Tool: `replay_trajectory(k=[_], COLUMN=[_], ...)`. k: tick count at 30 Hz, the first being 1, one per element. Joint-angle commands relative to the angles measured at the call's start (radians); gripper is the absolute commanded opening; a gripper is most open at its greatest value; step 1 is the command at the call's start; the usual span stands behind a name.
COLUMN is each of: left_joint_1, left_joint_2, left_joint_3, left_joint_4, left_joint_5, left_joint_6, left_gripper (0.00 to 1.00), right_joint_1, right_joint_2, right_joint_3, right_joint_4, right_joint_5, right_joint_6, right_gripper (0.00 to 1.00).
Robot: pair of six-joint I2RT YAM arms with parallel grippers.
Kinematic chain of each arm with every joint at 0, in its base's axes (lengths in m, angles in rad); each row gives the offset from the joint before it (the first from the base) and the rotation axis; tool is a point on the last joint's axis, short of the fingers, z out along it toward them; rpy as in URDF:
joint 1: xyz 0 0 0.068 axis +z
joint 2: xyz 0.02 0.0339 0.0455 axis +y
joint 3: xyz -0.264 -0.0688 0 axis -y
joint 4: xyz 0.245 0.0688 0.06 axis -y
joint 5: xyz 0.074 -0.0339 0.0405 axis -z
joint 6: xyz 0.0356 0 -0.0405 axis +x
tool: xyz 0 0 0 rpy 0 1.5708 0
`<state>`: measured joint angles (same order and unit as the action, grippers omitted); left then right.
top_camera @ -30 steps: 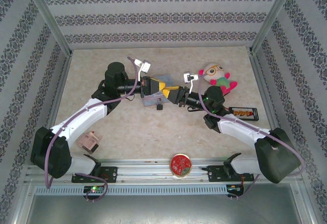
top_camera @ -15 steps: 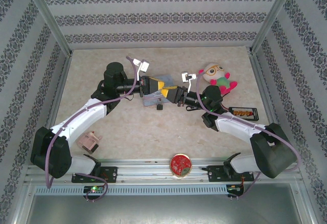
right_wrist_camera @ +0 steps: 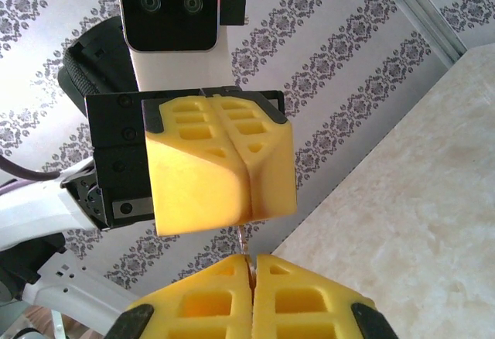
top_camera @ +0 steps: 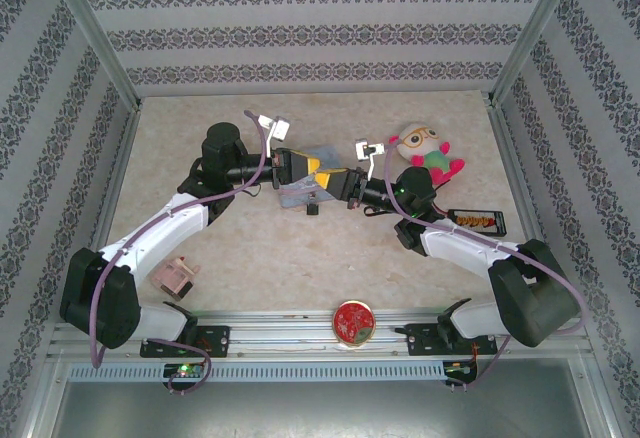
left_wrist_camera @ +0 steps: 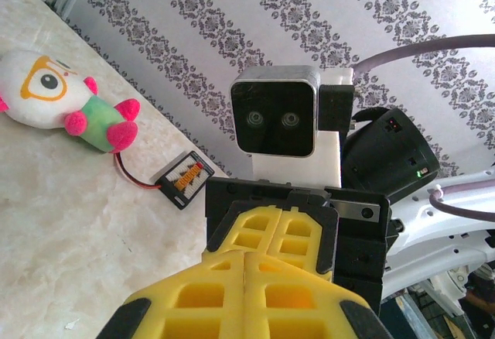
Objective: Unlock the padlock with the key
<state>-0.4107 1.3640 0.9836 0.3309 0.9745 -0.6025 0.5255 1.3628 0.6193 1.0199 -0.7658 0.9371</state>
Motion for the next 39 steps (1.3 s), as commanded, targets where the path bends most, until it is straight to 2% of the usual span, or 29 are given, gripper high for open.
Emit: replay_trajectory(k=[1,5,7,10,13,16,19,23,28,31,36,39], left_joint_1=[0.024,0.024,0.025,0.025,0.024,0.016,-0.005,-0.053,-0.182,-0.25,-0.328,-0.348], left_joint_2=[-0.023,-0.041,-0.054,-0.08,-0.117,-0.152,-0.175,-0.18,-0.138,-0.074,0.07,0.173], left_joint_3=[-0.014,-0.017,-0.017,-0.02,-0.023,-0.037,-0.065,-0.109,-0.118,-0.115,-0.093,-0.046], left_joint_4=[0.046,0.018,-0.01,-0.06,-0.144,-0.242,-0.32,-0.379,-0.504,-0.535,-0.492,-0.494], left_joint_5=[-0.048,-0.088,-0.122,-0.192,-0.307,-0.453,-0.592,-0.685,-0.888,-0.965,-1.005,-1.013], left_joint_6=[-0.01,-0.004,0.003,0.021,0.051,0.079,0.085,0.058,0.053,0.012,-0.01,-0.031], left_gripper=[0.03,0.23,0.41,0.62,0.85,1.0,0.99,0.99,0.96,0.93,0.88,0.84], right_joint_1=[-0.01,-0.017,-0.023,-0.031,-0.04,-0.045,-0.045,-0.047,-0.054,-0.059,-0.06,-0.06], right_joint_2=[-0.002,-0.011,-0.019,-0.04,-0.078,-0.142,-0.235,-0.361,-0.472,-0.473,-0.384,-0.303], right_joint_3=[0.001,-0.024,-0.043,-0.07,-0.103,-0.132,-0.154,-0.164,-0.154,-0.152,-0.13,-0.115], right_joint_4=[0.034,-0.002,-0.02,-0.079,-0.179,-0.359,-0.576,-0.827,-1.084,-1.144,-1.174,-1.146], right_joint_5=[0.011,0.057,0.077,0.104,0.149,0.234,0.33,0.428,0.517,0.518,0.489,0.427], right_joint_6=[-0.006,0.003,0.007,0.005,0.0,-0.028,-0.075,-0.12,-0.173,-0.19,-0.219,-0.253], right_gripper=[0.0,0.0,0.0,0.0,0.0,0.0,0.0,0.0,0.0,0.0,0.0,0.0])
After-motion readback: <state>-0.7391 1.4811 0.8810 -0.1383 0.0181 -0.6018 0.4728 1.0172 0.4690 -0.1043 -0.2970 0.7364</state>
